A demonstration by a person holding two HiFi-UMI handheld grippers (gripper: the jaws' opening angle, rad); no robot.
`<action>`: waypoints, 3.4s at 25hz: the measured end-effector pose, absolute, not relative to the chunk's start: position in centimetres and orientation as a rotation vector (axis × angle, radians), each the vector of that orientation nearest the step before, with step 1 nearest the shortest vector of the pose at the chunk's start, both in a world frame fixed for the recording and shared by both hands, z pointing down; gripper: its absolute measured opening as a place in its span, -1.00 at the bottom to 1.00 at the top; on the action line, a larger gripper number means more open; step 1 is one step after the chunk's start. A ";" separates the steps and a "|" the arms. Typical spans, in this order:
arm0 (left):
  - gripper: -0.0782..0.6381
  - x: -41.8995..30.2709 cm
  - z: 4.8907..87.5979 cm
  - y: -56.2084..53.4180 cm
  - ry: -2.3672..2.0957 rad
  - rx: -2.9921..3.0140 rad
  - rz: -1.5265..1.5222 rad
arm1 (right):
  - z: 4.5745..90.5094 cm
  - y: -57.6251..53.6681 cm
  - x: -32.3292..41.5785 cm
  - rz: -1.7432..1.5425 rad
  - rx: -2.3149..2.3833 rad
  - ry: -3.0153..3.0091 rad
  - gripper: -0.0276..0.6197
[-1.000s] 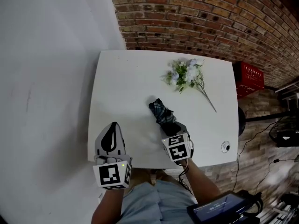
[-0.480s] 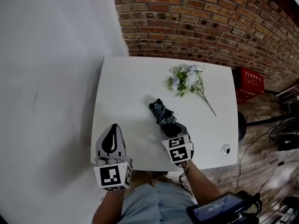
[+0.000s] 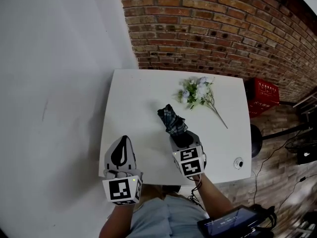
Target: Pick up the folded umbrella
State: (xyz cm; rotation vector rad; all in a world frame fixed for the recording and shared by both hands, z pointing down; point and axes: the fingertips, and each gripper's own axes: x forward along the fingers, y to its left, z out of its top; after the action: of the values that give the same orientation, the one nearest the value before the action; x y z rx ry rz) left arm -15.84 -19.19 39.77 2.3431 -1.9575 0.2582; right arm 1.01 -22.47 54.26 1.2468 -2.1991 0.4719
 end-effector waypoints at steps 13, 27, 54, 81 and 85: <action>-0.76 -15.3 37.3 -18.5 -2.011 2.378 0.221 | 49.6 -22.9 1.7 0.387 1.313 -2.281 -0.33; -0.76 -14.5 34.9 -17.1 -2.054 2.412 0.160 | 45.2 -22.2 3.1 0.292 1.377 -2.340 -0.32; -0.76 -10.8 32.3 -13.7 -2.059 2.475 0.114 | 36.7 -18.3 7.0 0.133 1.492 -2.466 -0.32; -0.76 -8.0 31.6 -10.5 -2.008 2.543 0.091 | 30.8 -13.3 10.3 0.003 1.623 -2.540 -0.32; -0.76 -9.0 30.8 -11.0 -2.001 2.575 0.070 | 30.1 -13.3 9.6 -0.024 1.664 -2.541 -0.32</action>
State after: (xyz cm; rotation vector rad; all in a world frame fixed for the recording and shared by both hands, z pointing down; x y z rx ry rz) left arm -9.04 -11.00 30.85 2.5748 -2.0015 0.0704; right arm 9.59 -13.34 30.11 1.6639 -2.5410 -0.0241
